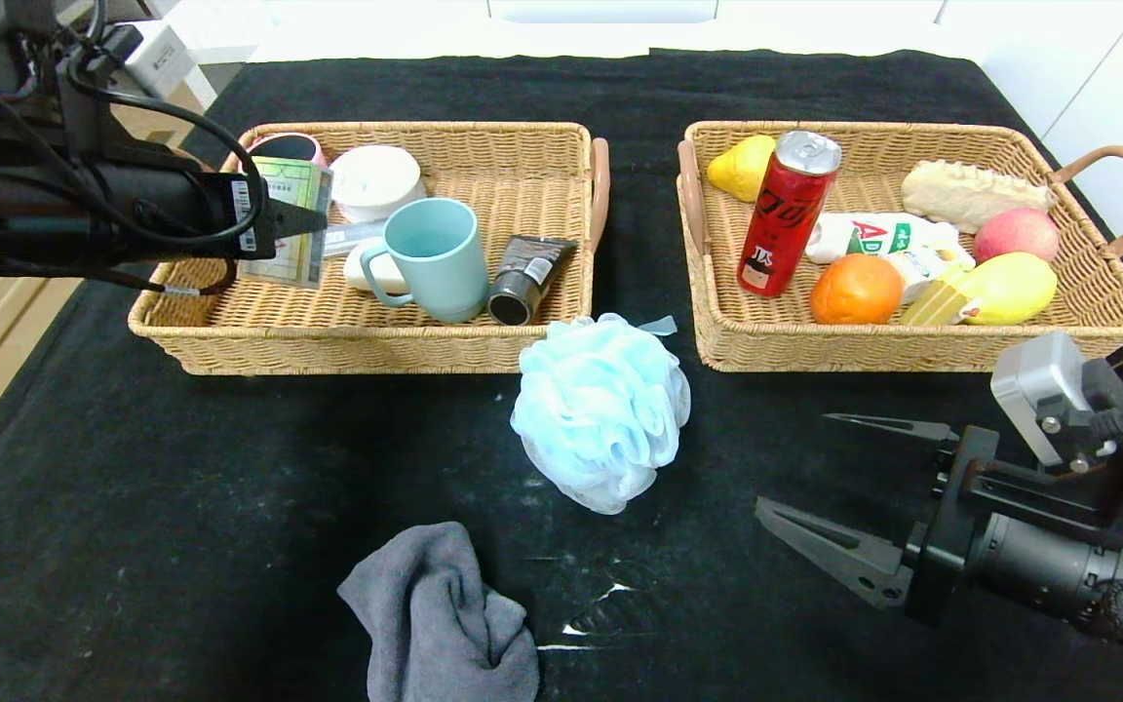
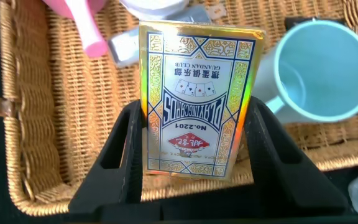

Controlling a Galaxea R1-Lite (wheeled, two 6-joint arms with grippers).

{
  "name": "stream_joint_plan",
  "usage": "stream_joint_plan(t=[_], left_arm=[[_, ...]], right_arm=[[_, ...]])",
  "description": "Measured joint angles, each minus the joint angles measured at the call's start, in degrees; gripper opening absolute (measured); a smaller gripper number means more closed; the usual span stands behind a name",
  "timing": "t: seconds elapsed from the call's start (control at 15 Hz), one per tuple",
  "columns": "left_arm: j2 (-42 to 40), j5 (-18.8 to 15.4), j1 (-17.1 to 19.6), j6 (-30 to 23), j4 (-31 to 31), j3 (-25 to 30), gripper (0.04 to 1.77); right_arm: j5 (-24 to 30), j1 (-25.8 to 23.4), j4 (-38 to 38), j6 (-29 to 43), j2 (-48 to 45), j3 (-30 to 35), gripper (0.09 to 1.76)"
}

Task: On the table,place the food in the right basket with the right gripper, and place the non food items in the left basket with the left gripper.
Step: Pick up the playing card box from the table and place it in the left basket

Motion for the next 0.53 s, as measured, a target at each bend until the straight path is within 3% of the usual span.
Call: stream_joint_plan(t=[0.27, 0.53], left_arm=[[2.4, 1.0, -0.4, 0.3, 0.3, -3.1, 1.01], [3.5, 1.3, -0.6, 0.4, 0.2, -3.8, 1.31]], right_arm=[[0.0, 0.0, 0.0, 0.0, 0.0, 0.0, 1.71], [-0.1, -0.1, 0.0, 0.0, -0.1, -0.1, 1.71]])
